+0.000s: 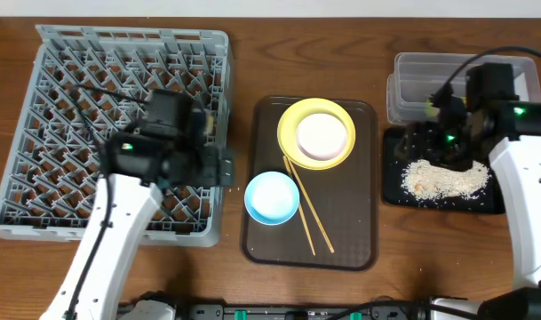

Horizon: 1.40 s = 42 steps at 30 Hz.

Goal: Sort waste into correct bins and load items into the dishwasher
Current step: 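Reach the left gripper to the light-blue bowl and grasp its rim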

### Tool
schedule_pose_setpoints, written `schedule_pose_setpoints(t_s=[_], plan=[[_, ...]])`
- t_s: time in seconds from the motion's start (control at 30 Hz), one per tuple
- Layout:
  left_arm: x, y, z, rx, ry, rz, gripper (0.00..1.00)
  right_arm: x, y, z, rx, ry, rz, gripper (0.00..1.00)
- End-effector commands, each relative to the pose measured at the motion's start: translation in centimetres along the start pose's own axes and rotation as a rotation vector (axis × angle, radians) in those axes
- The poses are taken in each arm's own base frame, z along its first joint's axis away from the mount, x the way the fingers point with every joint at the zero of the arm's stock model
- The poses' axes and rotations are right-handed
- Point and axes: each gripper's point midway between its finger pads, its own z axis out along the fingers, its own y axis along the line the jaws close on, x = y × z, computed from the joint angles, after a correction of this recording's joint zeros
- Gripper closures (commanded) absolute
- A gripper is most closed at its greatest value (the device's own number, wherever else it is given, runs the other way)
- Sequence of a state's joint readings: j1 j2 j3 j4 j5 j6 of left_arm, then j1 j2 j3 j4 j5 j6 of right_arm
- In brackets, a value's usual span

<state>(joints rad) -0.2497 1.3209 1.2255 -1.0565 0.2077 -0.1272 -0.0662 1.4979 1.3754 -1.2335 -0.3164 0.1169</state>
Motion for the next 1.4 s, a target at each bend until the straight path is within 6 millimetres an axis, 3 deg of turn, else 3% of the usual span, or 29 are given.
schedule_pose_setpoints(t_s=[0.0, 0.1, 0.23, 0.5, 0.67, 0.83, 0.93, 1.17, 1.37], plan=[[-0.4, -4.2, -0.1, 0.123, -0.027, 0.083, 0.01, -0.4, -0.3, -1.2, 0.0, -0.038, 0.002, 0.3], [-1.0, -7.0, 0.5, 0.168, -0.058, 0.128, 0.01, -0.3, -0.3, -1.2, 0.001, -0.031, 0.004, 0.3], [-0.9, -8.5, 2.2, 0.106, -0.053, 0.145, 0.0, -0.2, -0.3, -1.2, 0.001, -0.03, 0.005, 0.3], [2.0, -12.4, 8.1, 0.048, 0.075, 0.28, 0.05, -0.2, -0.3, -1.2, 0.001, -0.028, 0.005, 0.3], [4.5, -13.0, 12.1, -0.016, 0.185, 0.341, 0.11, -0.2, -0.4, -1.2, 0.001, -0.028, 0.005, 0.3], [6.1, -13.2, 14.8, -0.045, 0.253, 0.372, 0.19, -0.2, -0.3, -1.2, 0.001, -0.028, 0.006, 0.3], [6.8, -13.2, 15.8, -0.057, 0.28, 0.382, 0.22, -0.2, -0.3, -1.2, 0.001, -0.028, 0.005, 0.3], [7.5, -12.8, 17.1, -0.078, 0.316, 0.385, 0.5, -0.1, -0.4, -1.2, 0.001, -0.024, 0.007, 0.3], [7.4, -12.4, 17.3, -0.108, 0.306, 0.392, 0.6, 0.0, -0.4, -1.2, 0.002, -0.021, 0.008, 0.3]])
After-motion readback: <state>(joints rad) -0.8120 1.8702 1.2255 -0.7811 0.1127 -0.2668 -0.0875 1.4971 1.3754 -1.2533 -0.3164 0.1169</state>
